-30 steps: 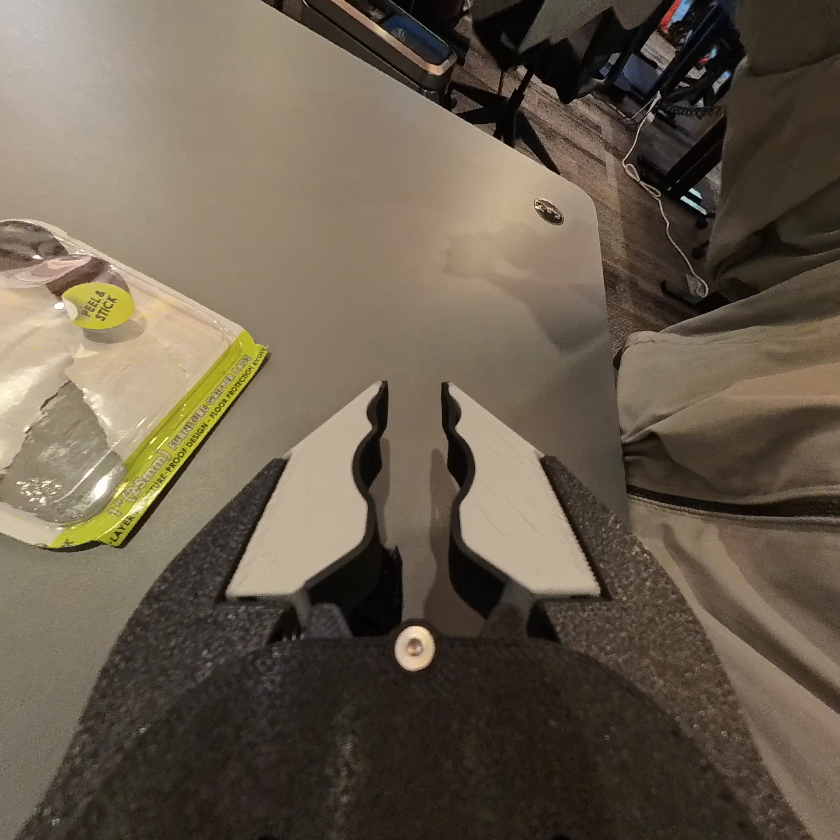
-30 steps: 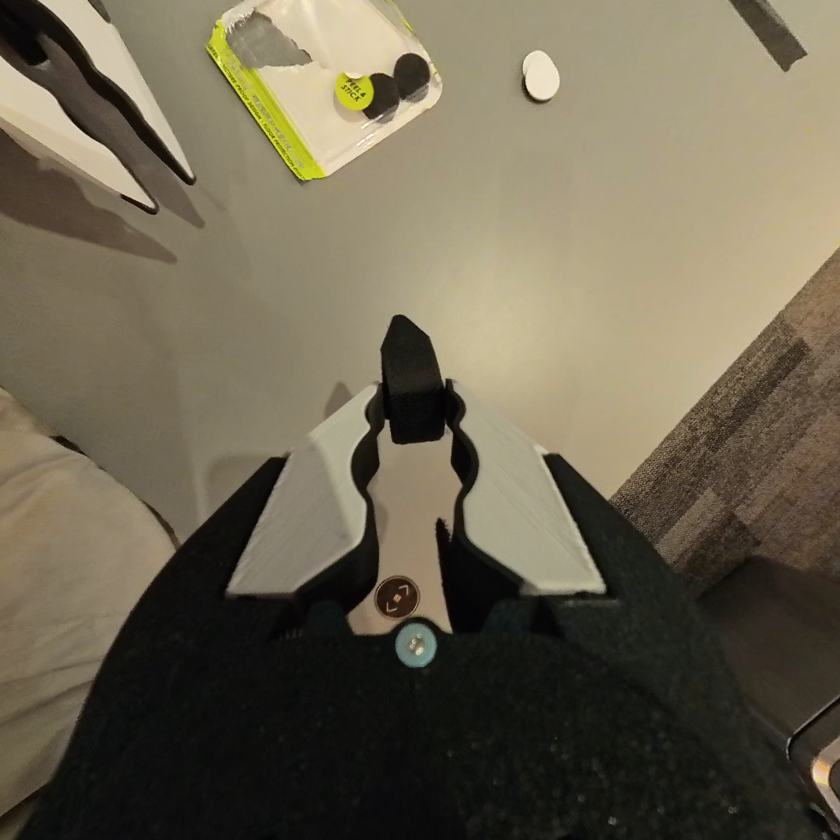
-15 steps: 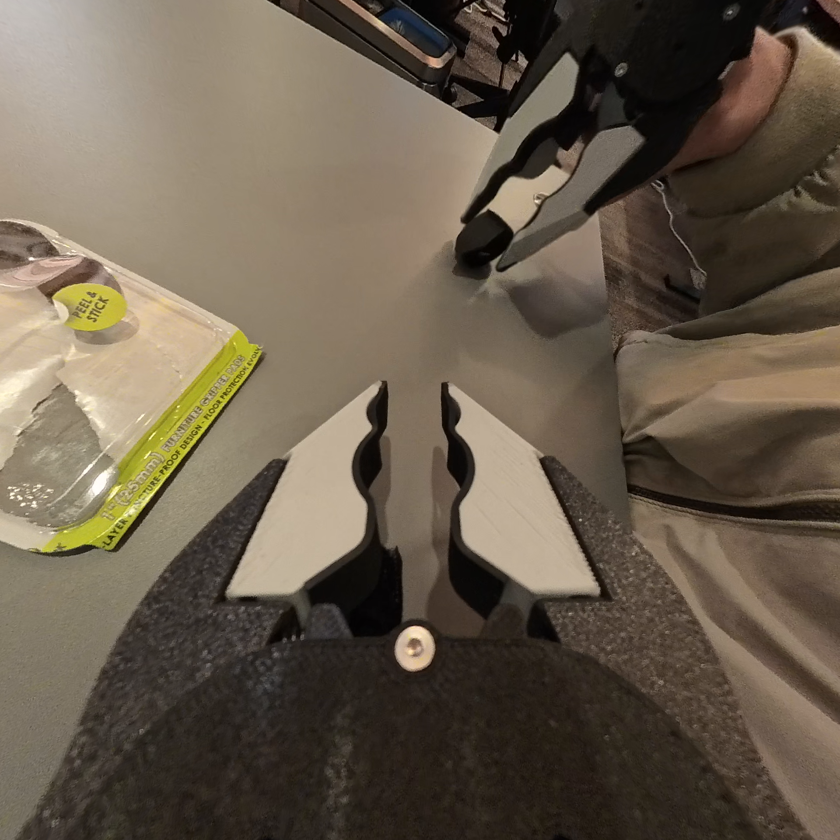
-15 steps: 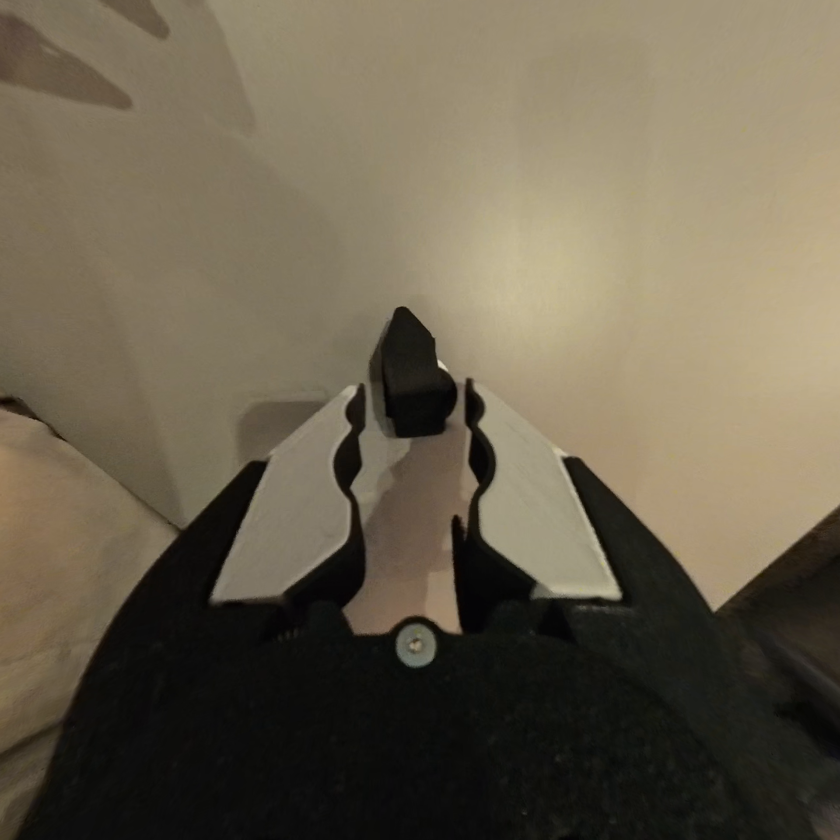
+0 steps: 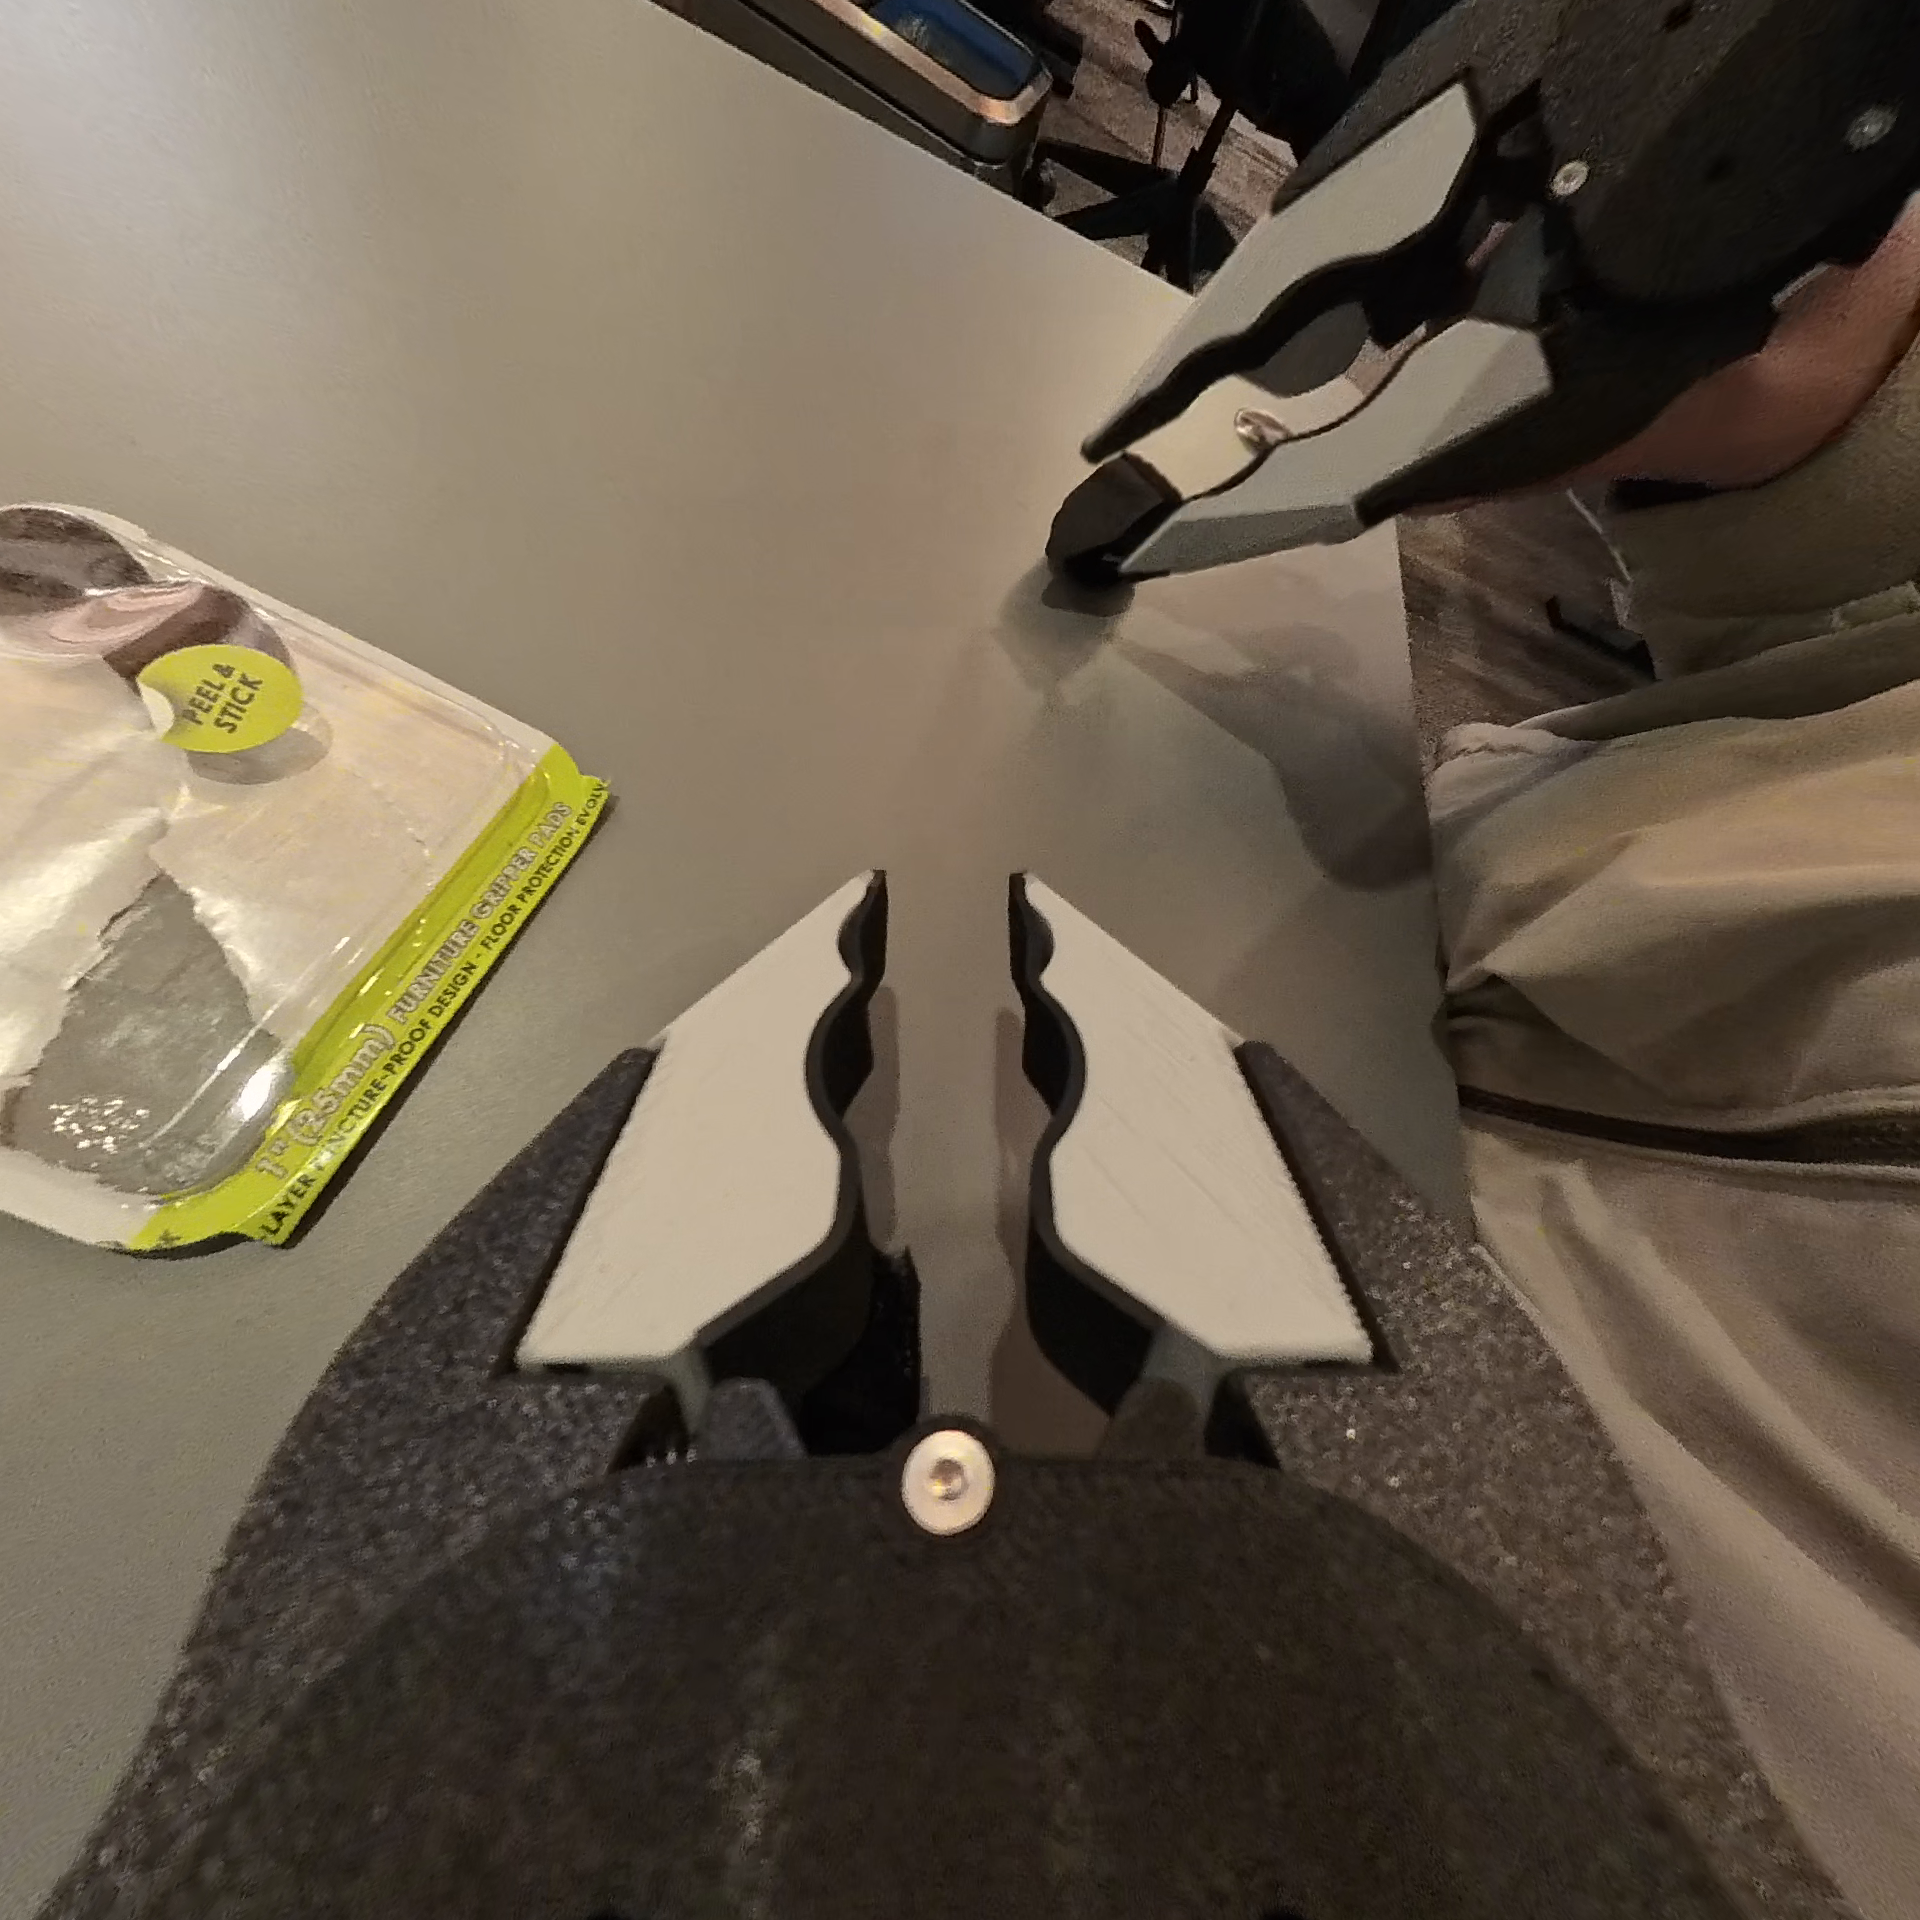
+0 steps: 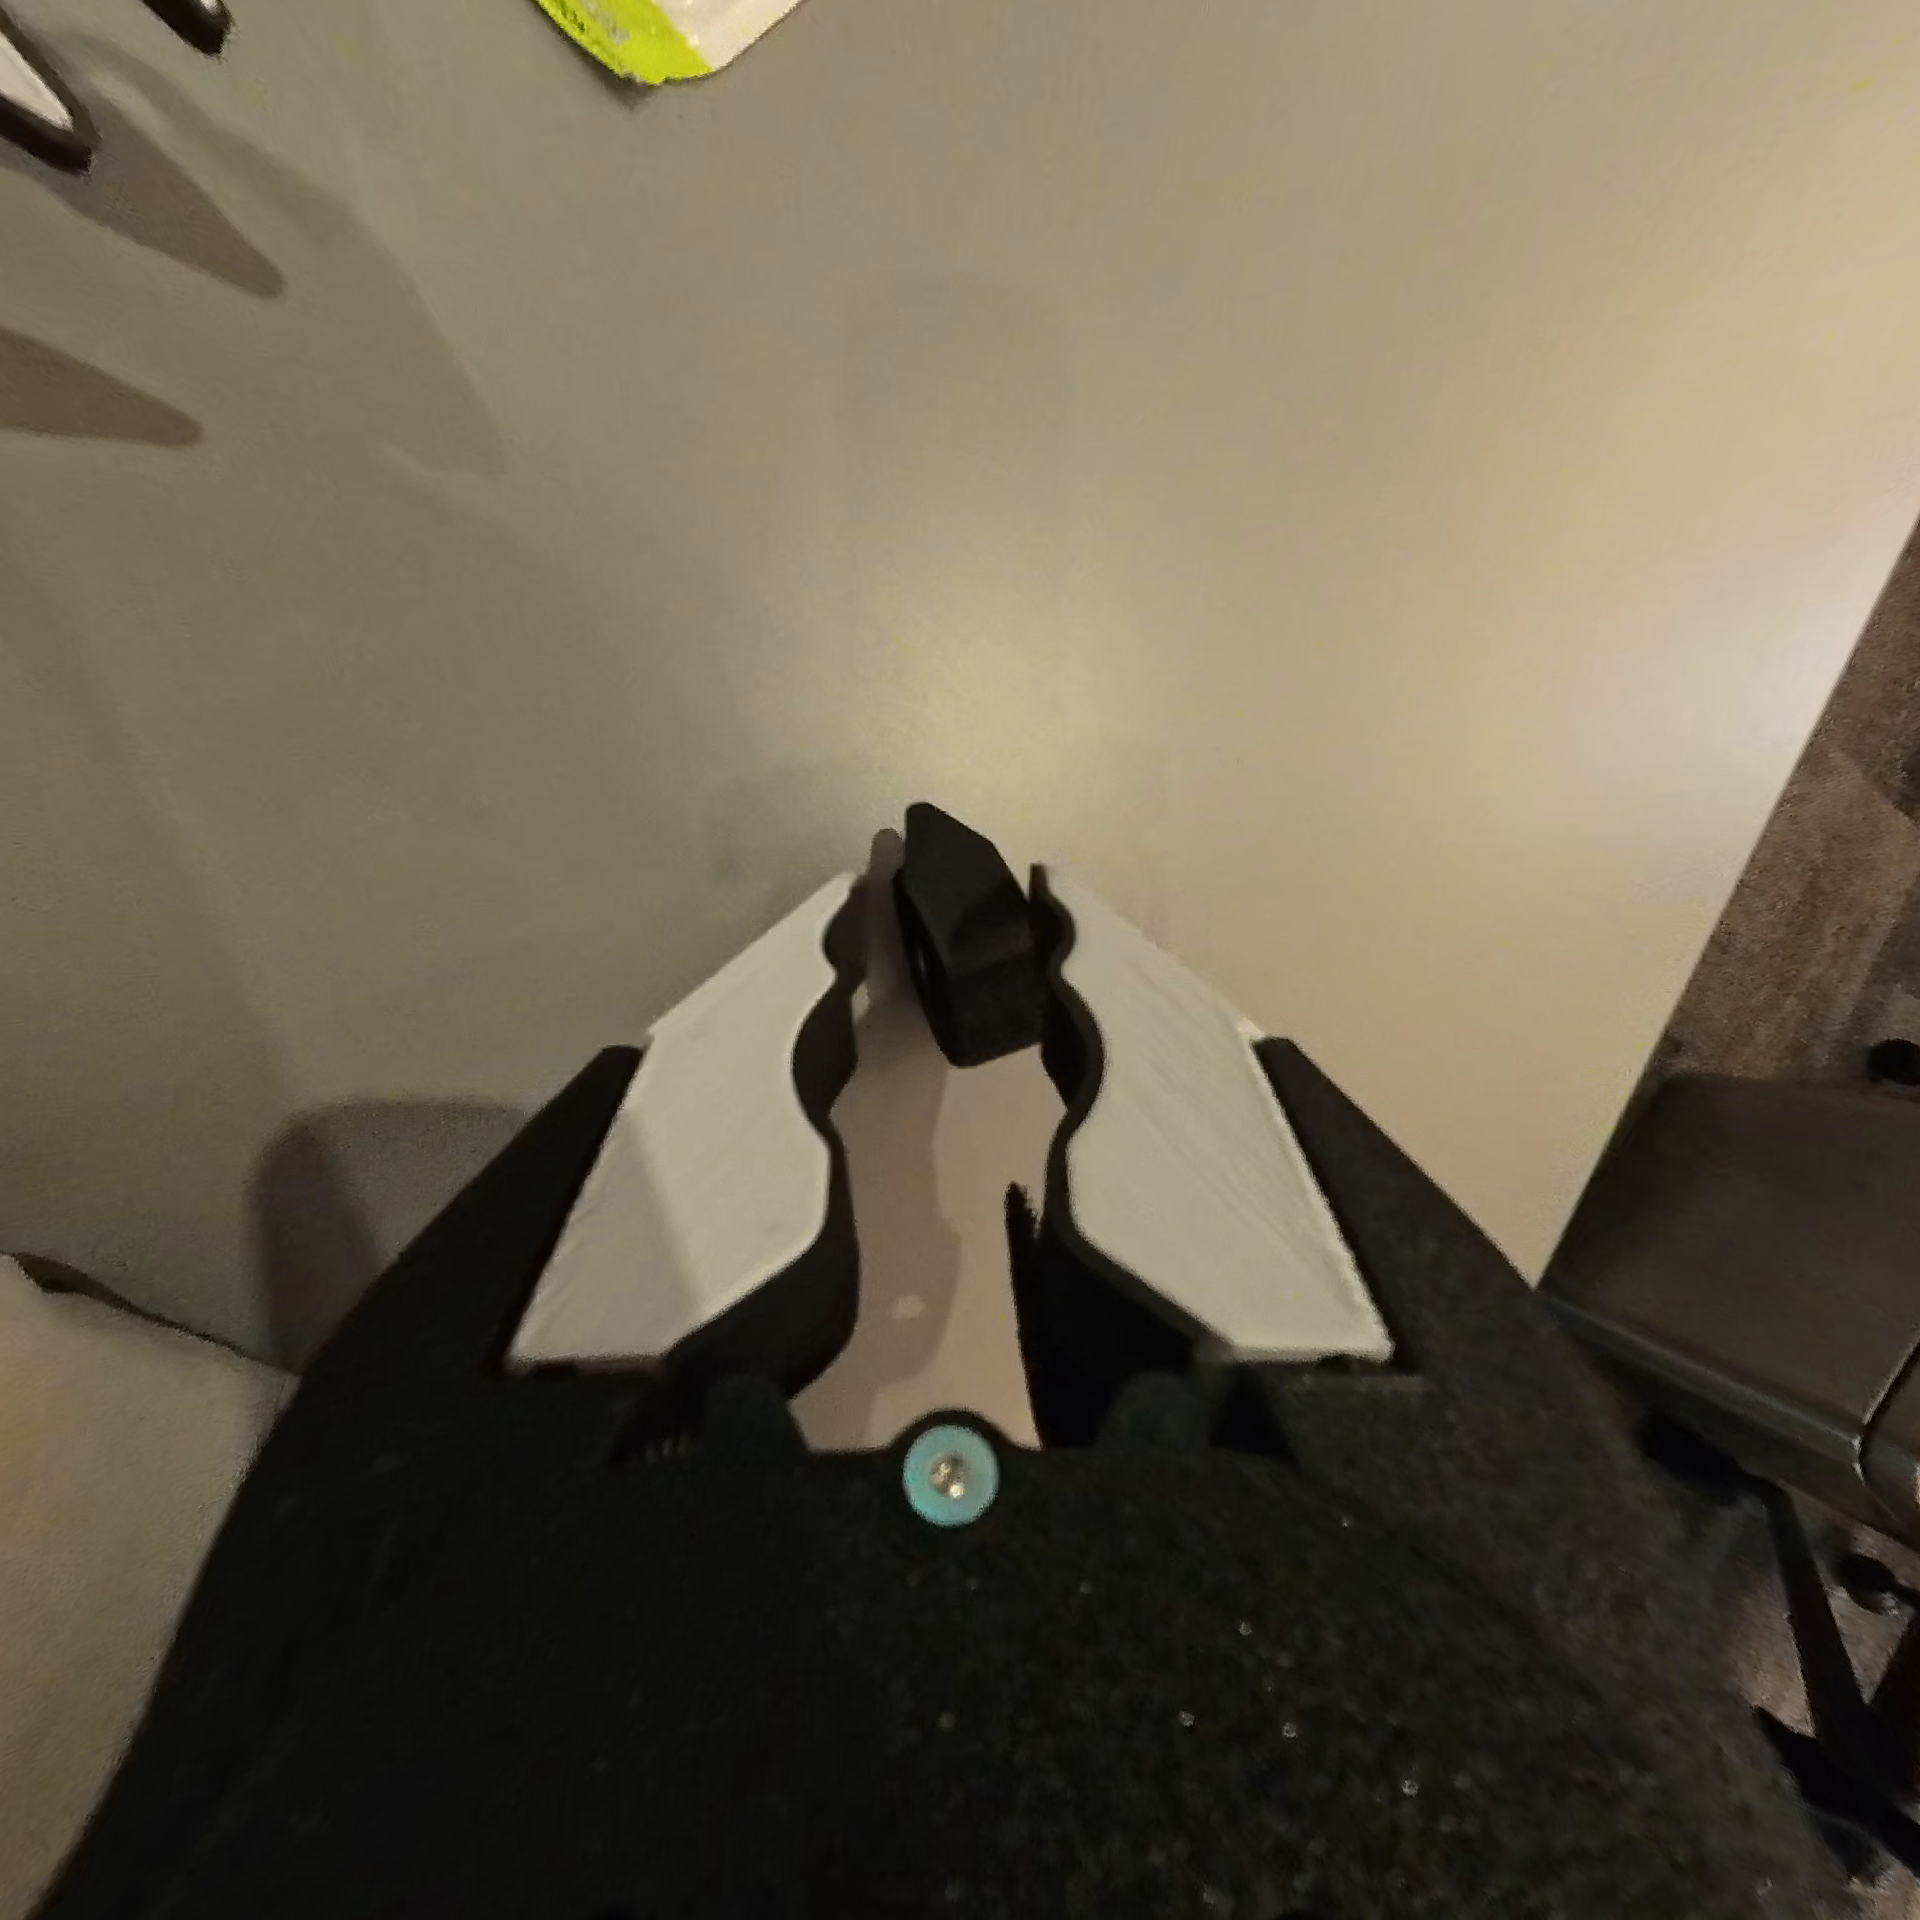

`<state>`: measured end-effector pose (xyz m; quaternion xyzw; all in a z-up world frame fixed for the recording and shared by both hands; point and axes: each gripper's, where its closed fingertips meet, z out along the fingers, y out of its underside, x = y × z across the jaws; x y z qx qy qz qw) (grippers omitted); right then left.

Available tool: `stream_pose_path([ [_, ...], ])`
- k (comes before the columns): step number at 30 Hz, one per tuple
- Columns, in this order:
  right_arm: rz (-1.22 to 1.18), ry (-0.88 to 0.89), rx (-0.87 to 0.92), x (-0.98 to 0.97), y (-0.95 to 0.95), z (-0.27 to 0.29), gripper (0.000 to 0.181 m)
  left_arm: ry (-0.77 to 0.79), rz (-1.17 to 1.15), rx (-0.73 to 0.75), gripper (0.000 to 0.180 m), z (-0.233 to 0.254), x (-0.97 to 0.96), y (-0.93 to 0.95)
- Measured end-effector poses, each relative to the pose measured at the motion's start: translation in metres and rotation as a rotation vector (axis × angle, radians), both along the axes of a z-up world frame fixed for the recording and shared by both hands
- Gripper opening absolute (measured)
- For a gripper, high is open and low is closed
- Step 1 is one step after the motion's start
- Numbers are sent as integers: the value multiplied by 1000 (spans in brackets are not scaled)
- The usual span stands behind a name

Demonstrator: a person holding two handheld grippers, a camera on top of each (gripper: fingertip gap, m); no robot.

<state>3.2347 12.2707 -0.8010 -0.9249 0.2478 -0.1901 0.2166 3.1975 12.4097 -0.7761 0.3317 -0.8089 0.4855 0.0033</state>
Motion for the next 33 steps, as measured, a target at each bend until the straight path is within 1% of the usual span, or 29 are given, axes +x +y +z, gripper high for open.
stream_pose_path([
  [2, 10, 2, -23, -1, -2, -3, 23, 4, 1, -4, 23, 1, 0, 0],
  [3, 8, -12, -40, -1, -4, -3, 23, 6, 1, -6, 22, 0, 0, 0],
  [6, 14, -17, -82, -2, -10, -4, 26, 6, -1, -5, 23, 0, 0, -1],
  [12, 37, -107, -126, -6, -18, 11, 28, 5, 0, -5, 23, 1, 0, -1],
  [16, 81, -168, -165, -10, -12, 9, 30, 7, -2, -6, 23, 1, 0, -1],
  [21, 101, -208, -290, -9, -17, -2, 25, 6, -4, -4, 23, 0, 0, -1],
  [25, 96, -226, -318, -7, -22, -3, 15, 8, -5, -2, 23, 0, -1, -1],
  [27, 100, -258, -335, -6, -24, 1, 6, 7, -4, -4, 23, 0, 0, -1],
  [30, 105, -312, -350, -4, -24, 6, 4, 9, -5, -4, 23, 0, -1, -2],
  [33, 100, -326, -346, -3, -27, 8, 4, 9, -7, -4, 23, 0, -1, -3],
])
